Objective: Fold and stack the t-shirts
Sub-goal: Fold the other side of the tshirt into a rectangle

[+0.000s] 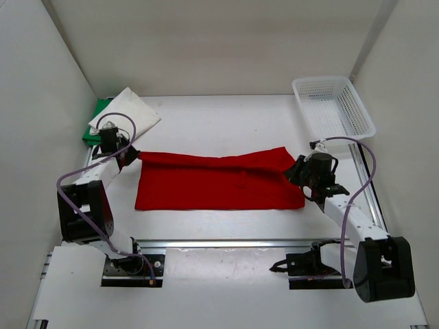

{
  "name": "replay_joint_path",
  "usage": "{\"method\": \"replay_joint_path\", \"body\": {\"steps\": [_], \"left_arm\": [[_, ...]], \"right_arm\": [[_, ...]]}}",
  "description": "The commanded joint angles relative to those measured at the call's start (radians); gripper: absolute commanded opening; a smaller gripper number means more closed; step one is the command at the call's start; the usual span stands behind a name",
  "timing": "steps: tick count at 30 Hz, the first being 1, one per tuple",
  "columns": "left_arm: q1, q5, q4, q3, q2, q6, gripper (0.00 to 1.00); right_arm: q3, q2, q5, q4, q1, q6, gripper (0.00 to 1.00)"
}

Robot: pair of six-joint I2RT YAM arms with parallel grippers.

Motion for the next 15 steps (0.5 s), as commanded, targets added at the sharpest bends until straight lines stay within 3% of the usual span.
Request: {"method": "replay_joint_path", "body": {"steps": [1,6,10,12,14,15], "left_arm": [[0.008,0.020,0.025,-0.031,-0.064,0.009,0.00],[0.042,0.056,0.021,-0.070,-0.095,0.000,0.00],[0.005,0.015,-0.015,-0.094,-0.114,0.028,0.00],[0.002,0.010,-0.016,-0.110,-0.104,0.025,0.06],[0.011,0.048,-0.016,-0.122,-0.072,0.016,0.24],[0.024,0.075,-0.031,-0.105,-0.065,0.010,0.27]], "right_arm": [[-0.026,-0.082,0.056,0.021,0.005,0.004,0.00],[-0.084,-0.172,0.070,-0.028,0.005,0.021,0.00],[-0.136,-0.235,0.102,-0.071,0.021,0.054,0.00],[-0.188,-0.240,0.111,-0.067,0.031,0.077,0.00],[-0.224,-0.238,0.108,-0.060,0.051,0.105,0.00],[-0.247,-0.240,0.107,-0.048,0.055,0.111,0.01]]}}
